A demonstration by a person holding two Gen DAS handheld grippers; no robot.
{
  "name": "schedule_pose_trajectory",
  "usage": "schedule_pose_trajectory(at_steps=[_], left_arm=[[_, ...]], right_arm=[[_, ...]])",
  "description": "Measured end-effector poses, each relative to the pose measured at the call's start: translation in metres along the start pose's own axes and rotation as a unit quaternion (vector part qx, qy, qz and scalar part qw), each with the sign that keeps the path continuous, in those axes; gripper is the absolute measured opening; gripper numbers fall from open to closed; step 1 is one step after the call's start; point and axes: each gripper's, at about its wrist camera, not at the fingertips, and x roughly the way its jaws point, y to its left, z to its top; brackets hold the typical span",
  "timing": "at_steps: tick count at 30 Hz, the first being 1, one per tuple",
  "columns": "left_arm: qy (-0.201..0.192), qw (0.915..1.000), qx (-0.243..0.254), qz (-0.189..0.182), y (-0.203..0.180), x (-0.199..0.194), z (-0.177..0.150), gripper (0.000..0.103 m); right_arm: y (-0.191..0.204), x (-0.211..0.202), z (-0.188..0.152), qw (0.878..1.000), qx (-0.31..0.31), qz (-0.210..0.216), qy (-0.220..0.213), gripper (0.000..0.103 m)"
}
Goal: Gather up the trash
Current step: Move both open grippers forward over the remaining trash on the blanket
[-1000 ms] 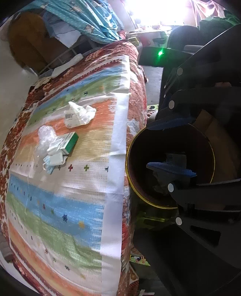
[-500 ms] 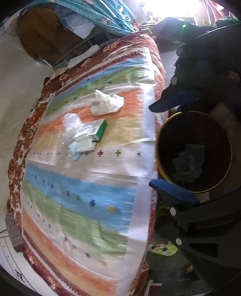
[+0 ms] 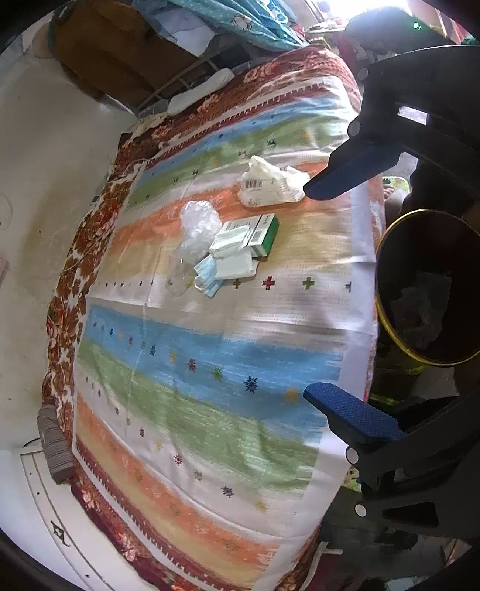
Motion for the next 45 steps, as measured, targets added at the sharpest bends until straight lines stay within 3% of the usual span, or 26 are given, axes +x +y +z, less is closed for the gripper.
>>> schedule_pose_trajectory(at_steps=[13, 18, 28, 33, 45], left_arm=[[-0.002, 0.9997, 0.02, -0.017, -0.012, 0.025, 0.039, 0.097], [0.027, 0.9996, -0.003, -0.006, -0.005, 0.055, 0.054, 0.097], [0.013, 0.9996, -0.024, -0.001, 0.001, 0.084, 0.08, 0.097], [-0.003, 0.9998, -0.004, 0.017, 0.002, 0.104, 0.096, 0.097], [0.014, 0.999, 0.039, -0.017, 0.004, 0.149, 0.121, 0.097]], right_arm=[[-0.002, 0.006, 0.041, 0.999, -0.027, -0.007, -0.018, 0.094], [0.0, 0.011, 0.053, 0.999, -0.031, 0.001, -0.026, 0.094], [-0.01, 0.037, 0.077, 1.0, -0.013, 0.022, -0.019, 0.094], [-0.015, 0.057, 0.091, 1.0, -0.01, 0.014, -0.017, 0.094], [-0.028, 0.104, 0.118, 1.0, -0.014, 0.008, -0.002, 0.086]])
